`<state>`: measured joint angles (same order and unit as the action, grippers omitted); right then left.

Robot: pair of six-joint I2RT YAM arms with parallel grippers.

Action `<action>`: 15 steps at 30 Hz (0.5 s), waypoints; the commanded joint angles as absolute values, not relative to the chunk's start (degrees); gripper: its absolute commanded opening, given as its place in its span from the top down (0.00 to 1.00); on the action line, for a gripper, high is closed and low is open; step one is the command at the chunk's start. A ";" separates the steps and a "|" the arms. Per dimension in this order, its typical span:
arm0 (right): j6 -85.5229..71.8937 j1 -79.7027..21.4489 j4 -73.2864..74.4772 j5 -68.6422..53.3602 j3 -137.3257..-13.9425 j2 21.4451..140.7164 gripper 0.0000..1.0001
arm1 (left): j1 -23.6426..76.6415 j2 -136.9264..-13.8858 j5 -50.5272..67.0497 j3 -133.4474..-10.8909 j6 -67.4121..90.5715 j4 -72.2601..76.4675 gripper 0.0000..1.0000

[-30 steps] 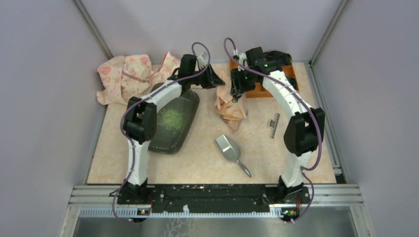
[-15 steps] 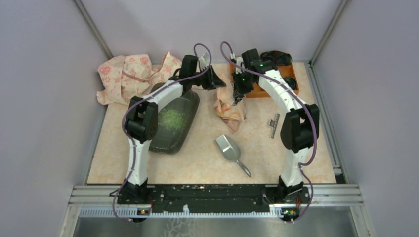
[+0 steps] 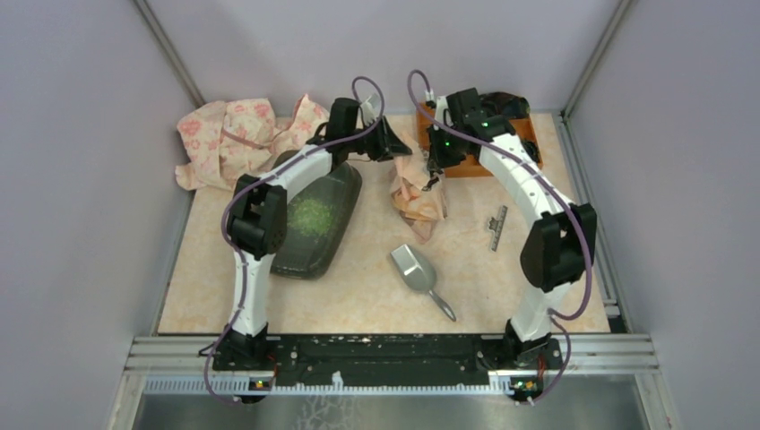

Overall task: Fill the litter box with clean litter
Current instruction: Close the cat litter bag at the center of the board.

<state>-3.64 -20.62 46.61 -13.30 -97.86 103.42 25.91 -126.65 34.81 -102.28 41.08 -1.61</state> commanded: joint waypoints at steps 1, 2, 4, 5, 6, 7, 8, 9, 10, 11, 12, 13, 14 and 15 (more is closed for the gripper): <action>-5.66 -20.83 42.91 -10.46 -96.09 93.28 1.00 | 25.25 -128.08 35.18 -103.62 41.36 -0.68 0.65; -5.83 -20.83 42.13 -10.01 -95.43 92.43 1.00 | 25.21 -127.93 35.14 -103.77 41.39 -0.62 0.64; -5.73 -20.83 41.53 -10.45 -95.33 90.99 1.00 | 25.21 -127.61 35.36 -104.20 41.65 -0.62 0.64; -6.10 -20.79 40.19 -10.14 -94.95 89.59 1.00 | 25.18 -127.52 35.53 -104.66 41.79 -0.68 0.64; -6.72 -20.82 38.52 -10.30 -94.30 88.19 1.00 | 25.14 -127.43 35.59 -105.05 42.03 -0.62 0.64; -6.89 -20.79 37.85 -10.80 -94.60 87.60 1.00 | 25.12 -127.36 35.87 -105.56 42.32 -0.62 0.64; -6.89 -20.82 39.25 -10.84 -96.23 88.00 1.00 | 25.18 -127.52 36.21 -106.30 42.67 -0.62 0.64; -6.62 -20.83 41.37 -10.70 -98.49 89.02 1.00 | 25.14 -127.70 36.62 -107.10 43.13 -0.58 0.64; -6.31 -20.83 43.93 -9.97 -100.63 90.57 1.00 | 25.15 -127.97 36.91 -107.98 43.41 -0.66 0.64; -6.07 -20.83 46.37 -9.23 -102.45 91.95 1.00 | 25.15 -128.09 37.13 -108.60 43.70 -0.82 0.64; -5.99 -20.83 48.28 -9.23 -103.32 92.84 0.95 | 25.14 -128.15 37.30 -109.31 43.84 -1.04 0.64; -6.38 -20.67 48.90 -9.73 -102.75 92.99 0.85 | 25.09 -128.23 37.39 -109.89 43.79 -1.20 0.64; -6.96 -20.53 48.53 -10.21 -100.98 92.47 0.76 | 25.00 -128.31 37.55 -110.48 43.82 -1.41 0.64; -7.29 -20.49 48.07 -10.93 -98.64 91.74 0.66 | 24.86 -128.48 37.84 -111.16 43.96 -1.63 0.64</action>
<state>-6.17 -20.56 45.23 -10.35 -100.51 91.70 25.34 -127.33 36.51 -107.57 43.24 -1.61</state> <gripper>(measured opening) 0.203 0.360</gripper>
